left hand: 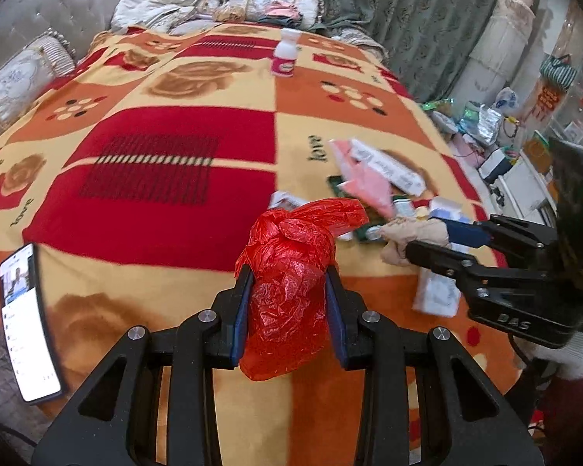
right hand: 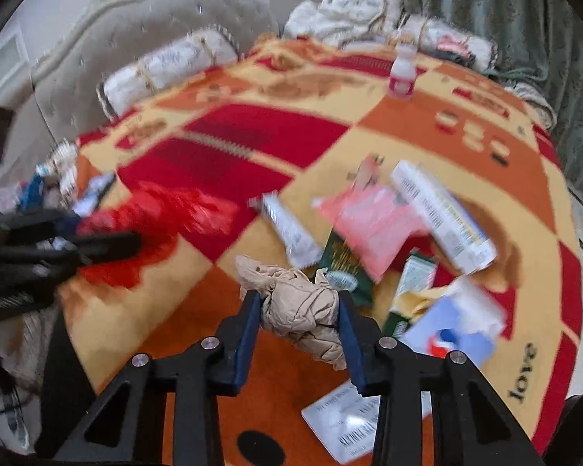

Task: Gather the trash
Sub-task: 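Grasp the red plastic bag with the left tool while the right grasps beige crumpled paper, then carry red bag and beige paper over the black bin and open both tools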

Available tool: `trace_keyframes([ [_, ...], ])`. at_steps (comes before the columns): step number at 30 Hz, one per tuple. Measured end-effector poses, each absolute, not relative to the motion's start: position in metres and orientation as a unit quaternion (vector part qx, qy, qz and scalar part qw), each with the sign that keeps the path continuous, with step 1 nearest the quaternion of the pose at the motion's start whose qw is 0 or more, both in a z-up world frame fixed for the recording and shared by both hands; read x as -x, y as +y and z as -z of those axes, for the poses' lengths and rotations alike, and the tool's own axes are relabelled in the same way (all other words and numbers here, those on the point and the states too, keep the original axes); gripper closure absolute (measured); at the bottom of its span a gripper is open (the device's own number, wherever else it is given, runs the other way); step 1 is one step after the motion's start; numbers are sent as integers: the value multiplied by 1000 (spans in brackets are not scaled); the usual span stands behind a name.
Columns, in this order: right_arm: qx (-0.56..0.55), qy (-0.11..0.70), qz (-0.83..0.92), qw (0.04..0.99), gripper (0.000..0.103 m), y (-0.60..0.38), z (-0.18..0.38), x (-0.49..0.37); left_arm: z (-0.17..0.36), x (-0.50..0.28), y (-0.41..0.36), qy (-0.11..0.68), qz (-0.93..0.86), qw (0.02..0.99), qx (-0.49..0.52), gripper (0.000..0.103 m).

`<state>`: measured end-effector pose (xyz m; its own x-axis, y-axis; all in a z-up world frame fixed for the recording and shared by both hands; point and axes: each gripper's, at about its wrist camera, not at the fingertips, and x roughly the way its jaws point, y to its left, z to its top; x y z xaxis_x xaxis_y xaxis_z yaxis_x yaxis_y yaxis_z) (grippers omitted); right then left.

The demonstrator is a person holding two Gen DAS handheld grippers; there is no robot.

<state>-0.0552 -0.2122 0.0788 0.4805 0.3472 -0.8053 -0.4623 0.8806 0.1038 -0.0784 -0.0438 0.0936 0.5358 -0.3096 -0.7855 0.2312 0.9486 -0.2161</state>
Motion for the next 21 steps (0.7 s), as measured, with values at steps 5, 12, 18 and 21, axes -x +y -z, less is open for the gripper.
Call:
trace_keyframes([
  [5, 41, 428, -228, 874, 65, -233, -103, 67, -107, 77, -74, 444, 182, 876, 40, 71],
  [12, 23, 415, -193, 889, 65, -271, -116, 81, -115, 74, -121, 437, 211, 874, 28, 71],
  [18, 2, 408, -153, 900, 65, -314, -122, 91, -120, 73, -160, 431, 231, 872, 11, 71],
  [21, -9, 406, -133, 904, 65, -336, -123, 96, -121, 74, -180, 430, 243, 870, 3, 71],
])
